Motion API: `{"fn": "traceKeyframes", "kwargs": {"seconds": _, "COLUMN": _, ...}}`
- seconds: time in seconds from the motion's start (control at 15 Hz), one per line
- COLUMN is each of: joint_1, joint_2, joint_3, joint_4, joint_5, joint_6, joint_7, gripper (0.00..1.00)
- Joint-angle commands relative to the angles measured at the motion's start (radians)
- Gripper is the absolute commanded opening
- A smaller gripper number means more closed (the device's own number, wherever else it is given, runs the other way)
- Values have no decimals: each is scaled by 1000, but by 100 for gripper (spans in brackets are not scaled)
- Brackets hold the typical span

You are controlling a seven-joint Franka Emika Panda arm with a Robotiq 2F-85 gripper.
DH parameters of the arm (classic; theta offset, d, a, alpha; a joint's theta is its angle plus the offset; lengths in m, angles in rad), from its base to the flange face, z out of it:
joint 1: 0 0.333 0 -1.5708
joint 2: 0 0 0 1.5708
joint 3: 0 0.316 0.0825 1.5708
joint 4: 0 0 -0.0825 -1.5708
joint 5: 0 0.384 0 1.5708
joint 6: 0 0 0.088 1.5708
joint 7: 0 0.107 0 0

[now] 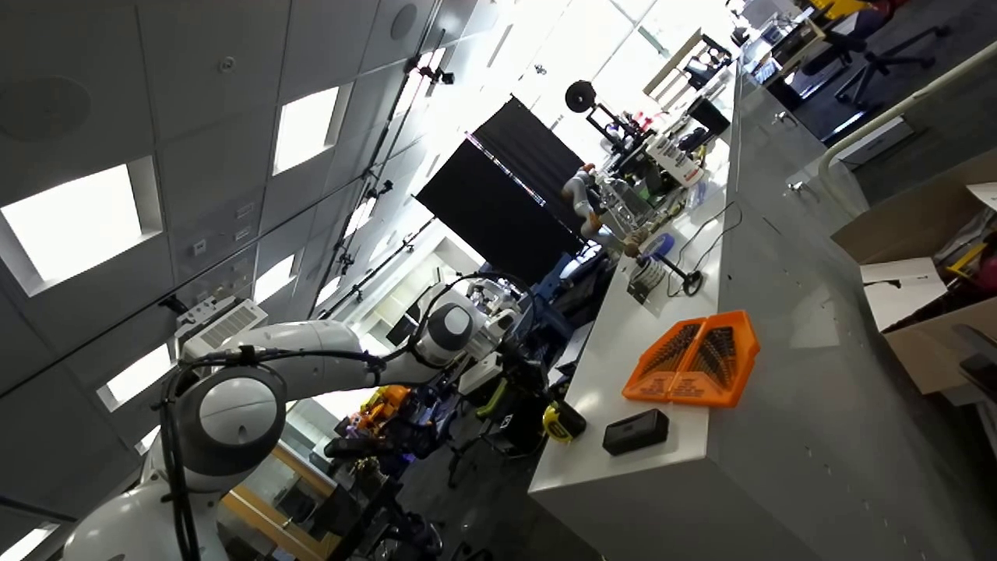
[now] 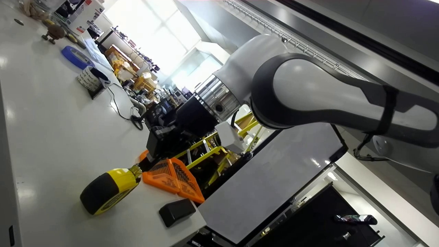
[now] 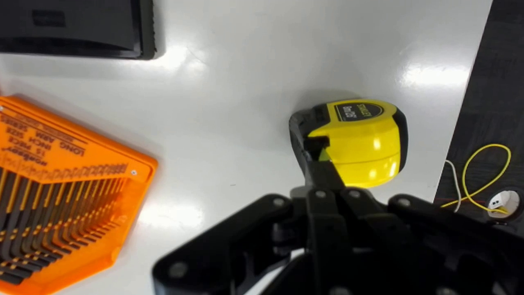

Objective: Push the measuring tape back inside the case

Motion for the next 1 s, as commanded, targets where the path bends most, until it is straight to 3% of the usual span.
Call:
{"fn": "traceKeyframes", "kwargs": {"seconds": 0.0, "joint_1": 21, "joint_2": 31, "joint_3": -22, "joint_4": 26, "joint_5": 5, "joint_6": -13, "joint_7": -19, "gripper": 0}}
{"fn": "traceKeyframes", "kwargs": {"seconds": 0.27, "joint_1": 27, "joint_2": 40, "joint_3": -26, "joint_4": 30, "joint_5": -4, "joint_6": -14, "joint_7": -13, "gripper": 0}}
{"fn": "traceKeyframes", "kwargs": {"seconds": 0.93, "joint_1": 68, "joint_2": -158, "joint_3": -17, "joint_4": 12, "joint_5": -44, "joint_6": 0, "joint_7": 44, "gripper": 0}}
